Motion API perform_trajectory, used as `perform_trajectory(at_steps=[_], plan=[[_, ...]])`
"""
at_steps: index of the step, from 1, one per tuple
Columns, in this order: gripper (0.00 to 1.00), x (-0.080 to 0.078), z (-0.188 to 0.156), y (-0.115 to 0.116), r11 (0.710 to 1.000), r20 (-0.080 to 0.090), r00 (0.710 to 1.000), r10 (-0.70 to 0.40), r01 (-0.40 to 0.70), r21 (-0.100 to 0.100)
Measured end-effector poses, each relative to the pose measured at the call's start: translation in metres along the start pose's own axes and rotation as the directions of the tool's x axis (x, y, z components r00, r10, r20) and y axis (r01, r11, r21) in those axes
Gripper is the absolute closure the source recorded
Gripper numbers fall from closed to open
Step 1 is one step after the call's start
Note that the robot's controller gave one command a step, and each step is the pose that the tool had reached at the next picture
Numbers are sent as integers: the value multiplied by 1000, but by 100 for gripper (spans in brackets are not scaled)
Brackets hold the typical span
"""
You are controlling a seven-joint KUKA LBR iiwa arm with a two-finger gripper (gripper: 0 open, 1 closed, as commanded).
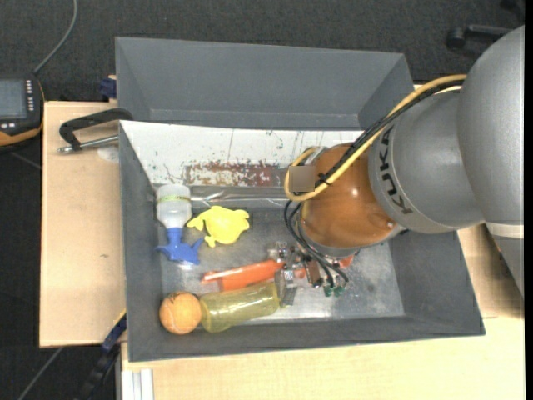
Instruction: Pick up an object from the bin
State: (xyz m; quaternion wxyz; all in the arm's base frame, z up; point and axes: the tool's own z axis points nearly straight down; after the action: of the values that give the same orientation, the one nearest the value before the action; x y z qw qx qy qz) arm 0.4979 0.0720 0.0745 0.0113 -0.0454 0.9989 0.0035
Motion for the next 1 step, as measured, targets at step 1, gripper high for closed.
perform_trajectory(at_steps=[1], plan=[[100, 1, -6, 0, 1000, -3, 1000, 0, 0, 0]])
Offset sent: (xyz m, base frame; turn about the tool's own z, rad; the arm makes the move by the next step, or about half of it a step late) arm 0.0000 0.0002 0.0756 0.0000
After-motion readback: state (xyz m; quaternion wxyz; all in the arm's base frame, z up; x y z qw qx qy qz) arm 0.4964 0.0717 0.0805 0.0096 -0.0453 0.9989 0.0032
